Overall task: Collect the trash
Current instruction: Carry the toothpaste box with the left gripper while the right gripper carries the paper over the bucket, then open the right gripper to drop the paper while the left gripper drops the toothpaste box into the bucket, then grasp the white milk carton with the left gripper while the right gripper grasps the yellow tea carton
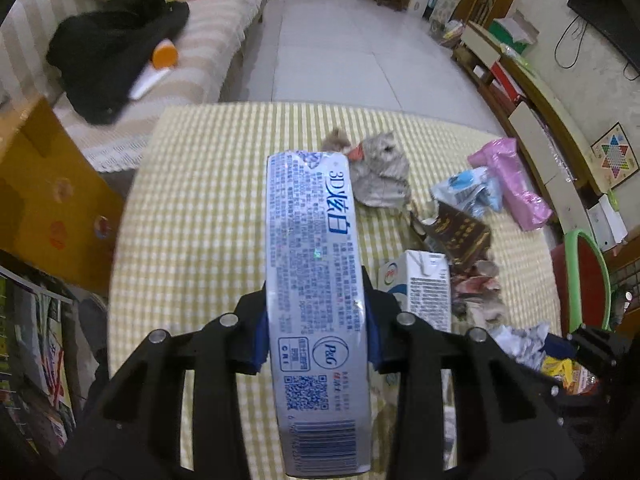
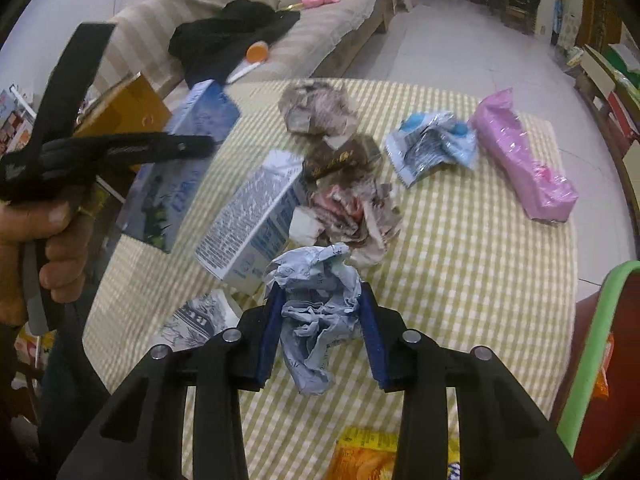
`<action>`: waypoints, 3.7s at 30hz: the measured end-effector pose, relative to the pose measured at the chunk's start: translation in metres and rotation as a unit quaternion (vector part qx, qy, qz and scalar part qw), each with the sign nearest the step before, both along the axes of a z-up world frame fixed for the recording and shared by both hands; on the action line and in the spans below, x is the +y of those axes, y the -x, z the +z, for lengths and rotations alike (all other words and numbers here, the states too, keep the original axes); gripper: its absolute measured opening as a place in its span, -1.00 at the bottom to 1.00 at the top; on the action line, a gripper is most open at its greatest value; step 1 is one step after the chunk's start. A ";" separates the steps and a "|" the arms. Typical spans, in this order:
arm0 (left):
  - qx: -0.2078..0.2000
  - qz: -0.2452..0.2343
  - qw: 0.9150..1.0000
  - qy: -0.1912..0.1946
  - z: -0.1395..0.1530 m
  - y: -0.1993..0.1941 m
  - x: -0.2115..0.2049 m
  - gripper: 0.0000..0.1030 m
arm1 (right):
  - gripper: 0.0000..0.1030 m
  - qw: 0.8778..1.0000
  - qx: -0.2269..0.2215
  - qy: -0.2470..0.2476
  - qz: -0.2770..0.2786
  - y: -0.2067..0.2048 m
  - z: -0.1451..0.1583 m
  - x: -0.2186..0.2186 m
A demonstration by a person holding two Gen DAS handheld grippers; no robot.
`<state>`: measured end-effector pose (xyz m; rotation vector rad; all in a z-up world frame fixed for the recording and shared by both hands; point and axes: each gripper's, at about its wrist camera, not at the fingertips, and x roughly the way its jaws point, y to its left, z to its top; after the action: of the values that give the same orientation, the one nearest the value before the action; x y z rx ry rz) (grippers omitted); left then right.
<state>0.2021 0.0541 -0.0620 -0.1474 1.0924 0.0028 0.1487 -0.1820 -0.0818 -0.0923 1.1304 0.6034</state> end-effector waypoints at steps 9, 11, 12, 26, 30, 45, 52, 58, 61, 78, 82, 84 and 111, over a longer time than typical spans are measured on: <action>-0.042 -0.028 0.999 0.009 0.052 0.029 -0.028 -0.31 | -0.30 0.999 -0.036 -0.016 -0.030 0.015 0.049 -0.027; -0.050 -0.039 0.998 0.009 0.062 0.032 -0.042 -0.31 | -0.30 0.998 -0.044 -0.023 -0.039 0.016 0.060 -0.034; -0.053 -0.045 0.998 0.012 0.065 0.033 -0.048 -0.31 | -0.30 0.997 -0.050 -0.030 -0.046 0.017 0.068 -0.040; -0.085 -0.124 0.988 0.028 0.106 0.041 -0.128 -0.31 | -0.30 0.982 -0.125 -0.053 -0.128 0.042 0.128 -0.129; -0.085 -0.148 0.985 0.030 0.107 0.038 -0.155 -0.31 | -0.30 0.977 -0.126 -0.058 -0.164 0.044 0.133 -0.163; -0.078 -0.254 0.962 0.064 0.104 0.025 -0.289 -0.31 | -0.30 0.946 -0.130 -0.039 -0.294 0.050 0.138 -0.289; -0.072 -0.294 0.949 0.089 0.098 0.024 -0.345 -0.31 | -0.30 0.930 -0.118 -0.037 -0.345 0.058 0.133 -0.343; -0.066 -0.293 0.947 0.115 0.094 0.019 -0.370 -0.31 | -0.30 0.931 -0.111 -0.003 -0.349 0.056 0.125 -0.343; -0.060 -0.295 0.947 0.116 0.090 0.015 -0.380 -0.31 | -0.30 0.932 -0.103 -0.002 -0.348 0.055 0.118 -0.340; -0.057 -0.244 0.956 0.152 0.092 -0.011 -0.367 0.62 | 0.05 0.931 -0.084 0.007 -0.355 0.043 0.108 -0.340; -0.075 -0.222 0.962 0.144 0.101 -0.009 -0.346 0.88 | 0.43 0.932 -0.093 0.009 -0.350 0.042 0.110 -0.335; -0.078 -0.216 0.964 0.137 0.103 -0.006 -0.337 0.89 | 0.58 0.932 -0.097 0.015 -0.348 0.041 0.111 -0.332; -0.055 -0.094 0.994 0.015 0.088 0.038 -0.123 0.89 | 0.77 0.978 -0.103 0.035 -0.178 0.017 0.105 -0.173</action>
<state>0.1644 -0.0687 0.0256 -0.0708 0.9921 -0.1882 0.1316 -0.3547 0.0232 -0.0103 0.9376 0.2295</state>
